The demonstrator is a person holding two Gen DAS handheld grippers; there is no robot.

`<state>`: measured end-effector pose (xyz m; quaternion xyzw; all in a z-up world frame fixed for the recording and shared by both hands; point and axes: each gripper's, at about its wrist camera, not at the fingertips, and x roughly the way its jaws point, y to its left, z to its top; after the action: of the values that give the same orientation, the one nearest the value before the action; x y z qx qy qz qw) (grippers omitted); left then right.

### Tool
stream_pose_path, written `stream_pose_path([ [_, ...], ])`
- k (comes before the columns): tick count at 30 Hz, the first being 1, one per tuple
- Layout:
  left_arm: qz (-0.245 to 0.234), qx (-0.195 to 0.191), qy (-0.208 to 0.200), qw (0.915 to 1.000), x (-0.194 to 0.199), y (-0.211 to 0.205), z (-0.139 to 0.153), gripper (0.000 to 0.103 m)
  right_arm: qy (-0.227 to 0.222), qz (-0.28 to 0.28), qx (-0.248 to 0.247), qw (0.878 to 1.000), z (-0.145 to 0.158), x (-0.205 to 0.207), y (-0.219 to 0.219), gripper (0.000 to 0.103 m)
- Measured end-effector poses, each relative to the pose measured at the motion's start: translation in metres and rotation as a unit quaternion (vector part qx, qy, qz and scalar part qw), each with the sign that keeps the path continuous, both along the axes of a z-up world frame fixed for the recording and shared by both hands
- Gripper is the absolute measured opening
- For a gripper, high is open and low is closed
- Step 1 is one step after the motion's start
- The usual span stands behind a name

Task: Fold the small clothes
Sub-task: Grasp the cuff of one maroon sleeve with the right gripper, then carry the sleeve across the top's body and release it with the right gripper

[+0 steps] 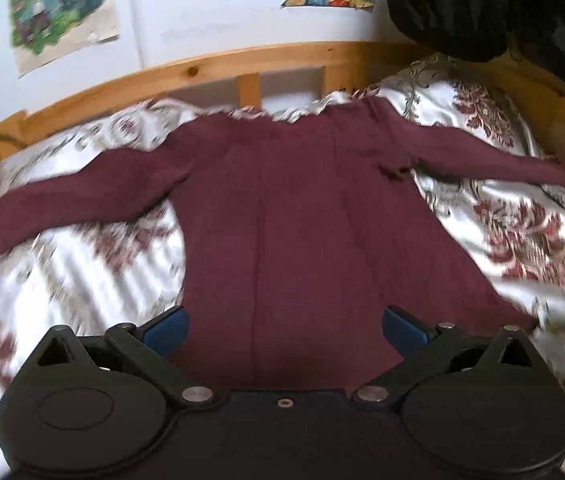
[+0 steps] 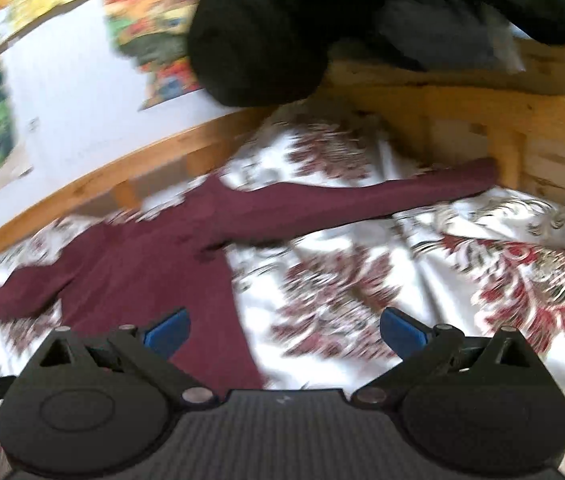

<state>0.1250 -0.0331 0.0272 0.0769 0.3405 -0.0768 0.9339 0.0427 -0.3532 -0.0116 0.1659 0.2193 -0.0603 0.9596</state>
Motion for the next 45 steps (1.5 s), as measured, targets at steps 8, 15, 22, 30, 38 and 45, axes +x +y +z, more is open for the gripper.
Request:
stream_pose_path([
  [8, -0.014, -0.007, -0.039, 0.9991, 0.071, -0.007, -0.031, 0.102, 0.011, -0.128, 0.070, 0.989, -0.003, 0.070, -0.110, 0.103],
  [15, 0.022, -0.054, 0.023, 0.9980, 0.104, 0.012, -0.071, 0.102, -0.011, -0.278, 0.101, 0.955, -0.031, 0.132, -0.174, 0.102],
  [22, 0.032, -0.075, 0.055, 0.9951, 0.118, 0.022, -0.091, 0.102, -0.008, -0.359, 0.098, 0.928, -0.052, 0.168, -0.200, 0.083],
  [30, 0.019, -0.090, 0.083, 0.9922, 0.121, 0.020, -0.099, 0.102, -0.041, -0.356, 0.066, 0.931, -0.056, 0.167, -0.196, 0.013],
  [38, 0.031, -0.097, 0.060, 0.9929, 0.113, 0.025, -0.082, 0.102, -0.142, -0.271, -0.073, 0.949, -0.007, 0.142, -0.112, 0.007],
  [45, 0.064, -0.120, 0.021, 0.9905, 0.109, 0.046, -0.063, 0.102, -0.213, -0.119, -0.183, 0.952, 0.028, 0.131, 0.013, 0.007],
])
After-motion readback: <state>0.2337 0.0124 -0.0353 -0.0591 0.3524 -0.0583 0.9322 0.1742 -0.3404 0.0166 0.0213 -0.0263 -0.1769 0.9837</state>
